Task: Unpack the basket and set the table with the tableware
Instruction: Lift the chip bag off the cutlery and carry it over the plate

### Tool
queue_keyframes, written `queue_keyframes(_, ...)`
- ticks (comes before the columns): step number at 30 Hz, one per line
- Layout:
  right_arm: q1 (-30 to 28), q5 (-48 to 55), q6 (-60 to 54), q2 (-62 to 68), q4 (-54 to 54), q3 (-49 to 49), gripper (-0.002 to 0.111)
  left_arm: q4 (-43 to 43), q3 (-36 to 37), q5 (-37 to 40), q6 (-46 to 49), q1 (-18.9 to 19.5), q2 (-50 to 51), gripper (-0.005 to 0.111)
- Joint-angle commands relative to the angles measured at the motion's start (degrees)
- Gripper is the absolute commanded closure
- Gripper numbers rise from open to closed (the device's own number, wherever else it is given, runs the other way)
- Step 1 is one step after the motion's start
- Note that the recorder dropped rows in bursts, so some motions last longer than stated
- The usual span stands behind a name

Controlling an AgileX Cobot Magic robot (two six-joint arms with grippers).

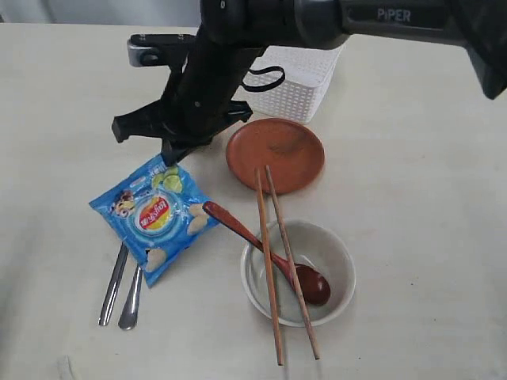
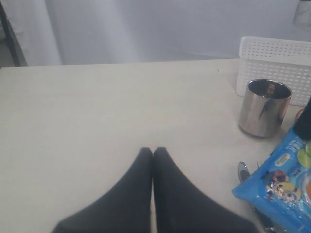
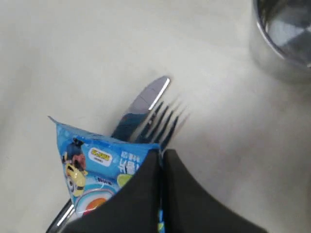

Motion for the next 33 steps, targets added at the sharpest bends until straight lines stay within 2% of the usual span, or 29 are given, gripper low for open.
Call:
queue_keyframes(1, -0.13, -2.72, -1.99, -0.83, 2.66, -2.79, 0.108, 0.24, 0.11, -0.32, 0.01, -0.39, -0.21, 0.107)
queue_keyframes(14, -0.27, -1.84, -2.39, -2.19, 1.5, -12.43, 0.109, -0.15, 0.11, -0.32, 0.03, -0.39, -0.21, 0.107)
queue_keyframes(20, -0.27, 3.24, 1.43, -5.4, -8.67, -14.73, 0.109, -0.15, 0.11, -0.32, 0.03, -0.39, -0.21, 0.107)
queue_keyframes(29, -0.56, 11.64, 12.07, -11.16, -32.77, -14.81, 0.109, -0.15, 0.11, -0.32, 0.03, -0.39, -0.21, 0.107)
queue_keyframes(33, -2.86, 13.9, 13.92, -11.5, -35.48, -14.81, 0.109, -0.15, 0.11, -0.32, 0.03, -0.39, -0.21, 0.107)
